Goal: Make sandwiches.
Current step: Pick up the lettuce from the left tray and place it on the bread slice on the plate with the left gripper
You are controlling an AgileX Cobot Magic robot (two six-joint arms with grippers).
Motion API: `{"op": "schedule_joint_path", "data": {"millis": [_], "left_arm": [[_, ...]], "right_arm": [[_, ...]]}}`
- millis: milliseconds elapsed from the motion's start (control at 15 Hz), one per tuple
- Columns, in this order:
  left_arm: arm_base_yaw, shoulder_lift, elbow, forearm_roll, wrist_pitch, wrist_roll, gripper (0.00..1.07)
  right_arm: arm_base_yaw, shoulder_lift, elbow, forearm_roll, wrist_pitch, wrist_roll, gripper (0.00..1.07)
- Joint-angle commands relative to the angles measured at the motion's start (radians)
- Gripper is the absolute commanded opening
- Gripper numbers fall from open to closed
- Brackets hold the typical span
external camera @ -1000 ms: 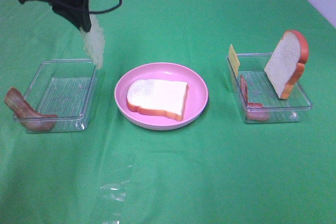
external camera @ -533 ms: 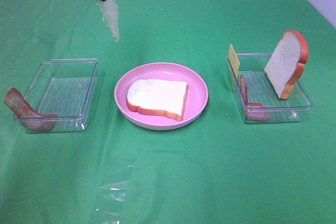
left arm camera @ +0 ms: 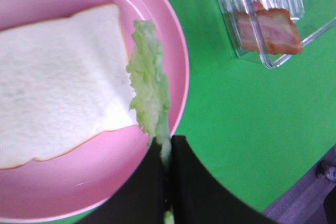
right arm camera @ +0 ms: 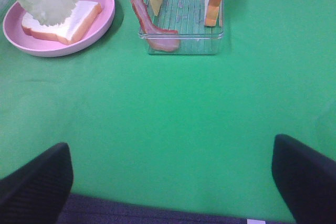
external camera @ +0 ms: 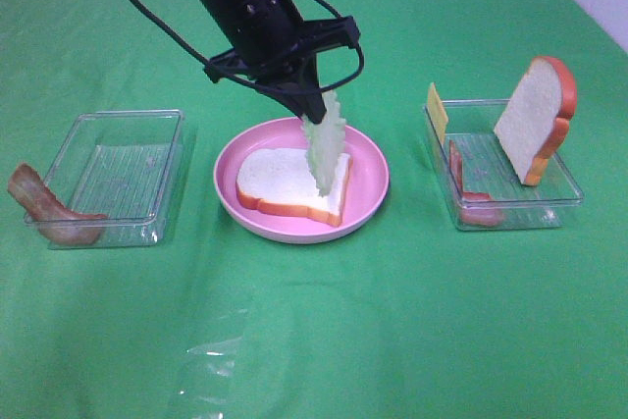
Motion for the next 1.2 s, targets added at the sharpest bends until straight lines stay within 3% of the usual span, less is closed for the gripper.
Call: {"op": "schedule_joint_path", "data": {"millis": [67,333,533,667,933,1067,1133,1200], "left_arm": [[-0.005,0.047,-0.005,-0.076,-0.008,0.054,0.00],[-0.003,0.084,-0.005,-0.059,-0.050,0.080,0.00],[-0.003,0.085,-0.005,0.028,-0.057,0.078,0.00],[-0.003,0.085,-0.005,0.133,-0.053,0.013,0.00],[-0.005,0.085,-0.005,0.172,-0.075,-0.023,0.01],[-0.005,0.085,-0.005,0.167,-0.075,-0.023,0.14],[-0.005,0.085,-0.005,0.168,-0.075,-0.023,0.26],[-0.005,0.085,-0.005,0.168,-0.070,-0.023,0.47]], "right_arm": [[-0.006,-0.024,0.004,0.001,-0.007,-0.001,0.99],[-0.006,-0.024,0.004,0.002,-0.007,-0.001,0.99],[-0.006,-0.024,0.004,0.002,-0.007,-0.001,0.99],[-0.006,-0.024,0.004,0.002,-0.007,-0.001,0.99],[-0.006,-0.024,0.004,0.002,-0.007,-0.001,0.99],[-0.006,-0.024,0.004,0.002,-0.007,-0.001,0.99],[-0.006,-0.024,0.004,0.002,-0.007,-0.001,0.99],[-0.006,-0.024,0.004,0.002,-0.007,-0.001,0.99]]}}
